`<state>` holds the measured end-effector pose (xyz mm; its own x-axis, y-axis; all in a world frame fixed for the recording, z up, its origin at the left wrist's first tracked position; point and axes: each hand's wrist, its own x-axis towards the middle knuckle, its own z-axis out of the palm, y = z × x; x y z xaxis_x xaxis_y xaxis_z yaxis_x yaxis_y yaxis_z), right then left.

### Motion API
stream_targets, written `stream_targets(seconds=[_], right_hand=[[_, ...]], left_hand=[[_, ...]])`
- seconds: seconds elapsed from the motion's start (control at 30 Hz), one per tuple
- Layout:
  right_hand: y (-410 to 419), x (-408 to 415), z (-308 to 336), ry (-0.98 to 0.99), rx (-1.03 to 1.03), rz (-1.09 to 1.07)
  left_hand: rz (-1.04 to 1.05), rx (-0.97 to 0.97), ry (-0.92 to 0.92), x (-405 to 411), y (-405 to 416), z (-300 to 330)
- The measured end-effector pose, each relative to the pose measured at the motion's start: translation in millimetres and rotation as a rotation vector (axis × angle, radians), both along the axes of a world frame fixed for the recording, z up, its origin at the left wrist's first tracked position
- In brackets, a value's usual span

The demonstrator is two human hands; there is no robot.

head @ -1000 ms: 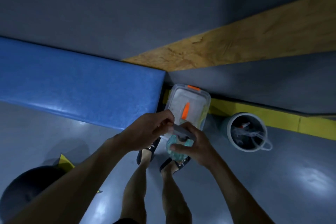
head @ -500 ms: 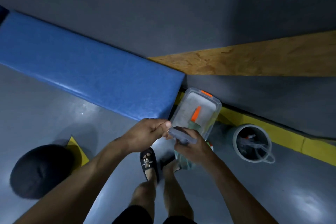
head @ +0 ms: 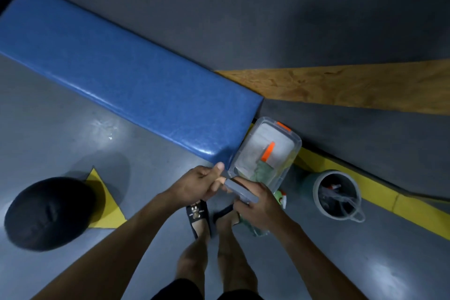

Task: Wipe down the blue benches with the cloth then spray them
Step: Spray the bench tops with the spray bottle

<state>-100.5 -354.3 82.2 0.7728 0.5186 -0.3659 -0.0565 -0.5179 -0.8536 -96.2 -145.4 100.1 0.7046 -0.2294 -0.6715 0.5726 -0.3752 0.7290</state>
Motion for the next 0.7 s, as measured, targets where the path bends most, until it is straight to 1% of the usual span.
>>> stream_targets(seconds=[0.1,0.2,0.37,0.57,0.7], right_hand=[[-8,-6,-10,-0.017,-0.094,-0.102],[-17,-9,-27,-0.058,-0.248,-0.214],[-21,-11,-61,0.029,-0.359,-0.263],[-20,-22,-102,0.150,-0.459,-0.248],[-23,-21,-110,0.197,-0.482,-0.231]], left_hand=[[0.099,0.040,-0.038,-17,22,-16],[0.162,0.077,-0.040,-36,41,-31],[0.246,0.122,0.012,-59,59,-43],[0.327,0.190,0.006,-67,68,-59],[0.335,0.210,-0.008,-60,63,-64]])
